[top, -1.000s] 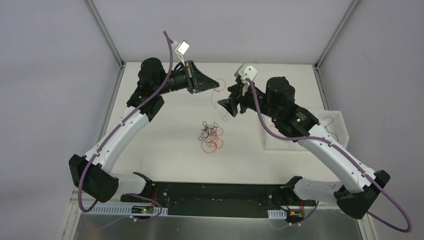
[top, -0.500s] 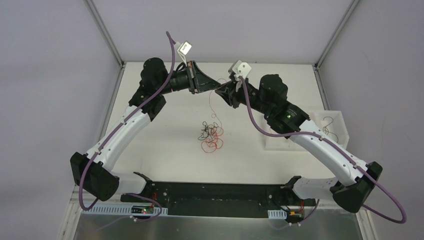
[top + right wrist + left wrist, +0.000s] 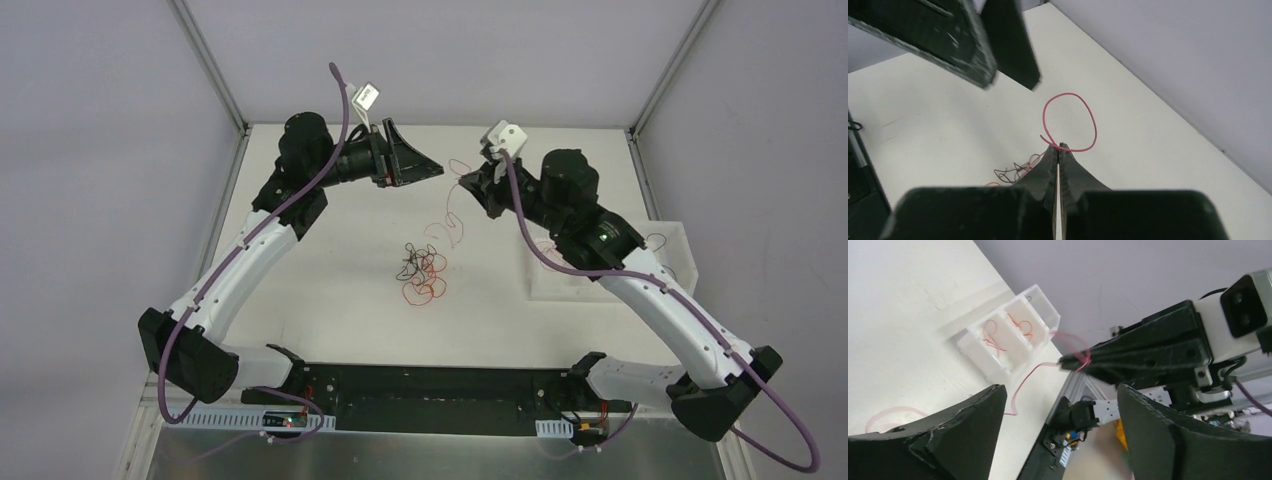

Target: Untangle the cables

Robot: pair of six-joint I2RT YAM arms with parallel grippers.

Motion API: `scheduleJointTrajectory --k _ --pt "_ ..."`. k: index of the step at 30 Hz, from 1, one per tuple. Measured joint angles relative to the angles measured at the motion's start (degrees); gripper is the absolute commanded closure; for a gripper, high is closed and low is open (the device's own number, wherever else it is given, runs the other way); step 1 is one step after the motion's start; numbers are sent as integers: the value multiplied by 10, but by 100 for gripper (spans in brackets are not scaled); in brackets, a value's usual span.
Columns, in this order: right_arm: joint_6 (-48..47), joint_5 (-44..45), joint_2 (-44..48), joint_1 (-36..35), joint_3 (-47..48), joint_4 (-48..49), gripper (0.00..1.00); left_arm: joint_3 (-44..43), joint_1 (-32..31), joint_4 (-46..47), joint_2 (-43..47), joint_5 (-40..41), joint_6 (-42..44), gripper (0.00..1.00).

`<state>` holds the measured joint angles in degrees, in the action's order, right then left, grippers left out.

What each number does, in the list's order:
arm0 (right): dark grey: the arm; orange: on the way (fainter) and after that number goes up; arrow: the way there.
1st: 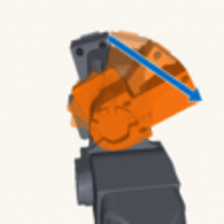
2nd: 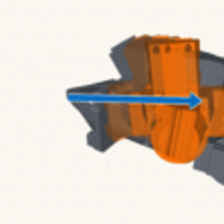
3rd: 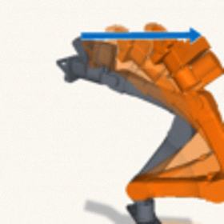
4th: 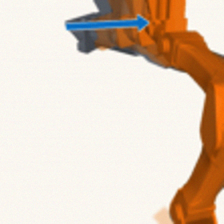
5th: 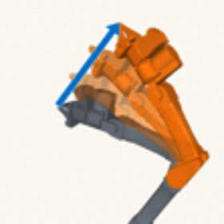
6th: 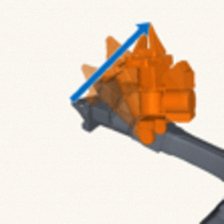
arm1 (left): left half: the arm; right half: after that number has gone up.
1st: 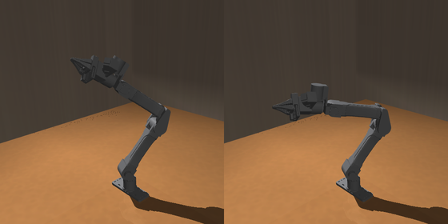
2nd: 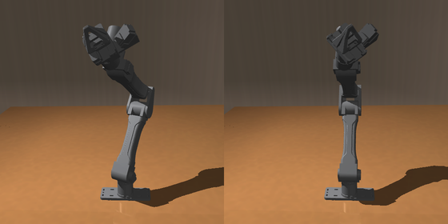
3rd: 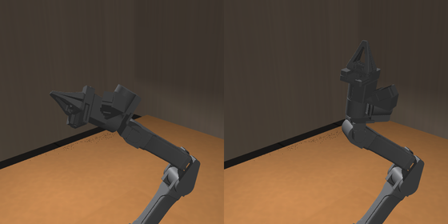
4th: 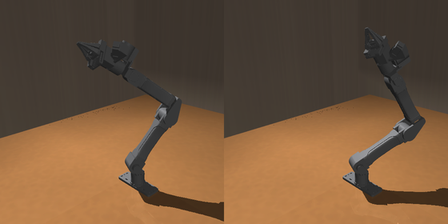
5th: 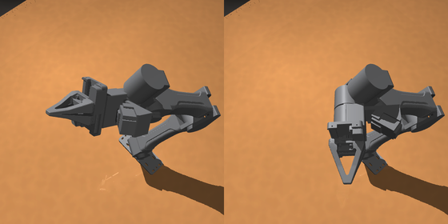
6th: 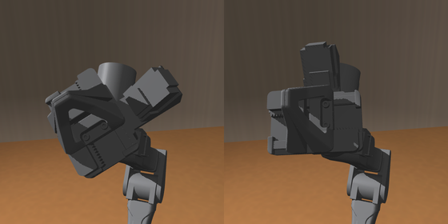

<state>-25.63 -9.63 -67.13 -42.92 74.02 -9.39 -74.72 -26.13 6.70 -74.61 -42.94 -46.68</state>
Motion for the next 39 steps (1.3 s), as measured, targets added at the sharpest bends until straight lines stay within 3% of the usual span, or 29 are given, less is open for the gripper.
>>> scheduleJointTrajectory --k 3,9,15,29,39 --pt "5 2 35 50 11 -55 100 0 22 -20 5 0 16 1" --pt "16 -3 60 164 90 -145 100 5 48 -36 17 -5 43 1" --pt "16 -18 89 241 101 -206 100 16 48 -46 19 -16 63 1" --pt "5 -50 92 359 43 -225 100 16 48 -58 19 -20 83 1" --pt "9 -74 82 378 41 -221 100 23 48 -64 21 -21 89 1"
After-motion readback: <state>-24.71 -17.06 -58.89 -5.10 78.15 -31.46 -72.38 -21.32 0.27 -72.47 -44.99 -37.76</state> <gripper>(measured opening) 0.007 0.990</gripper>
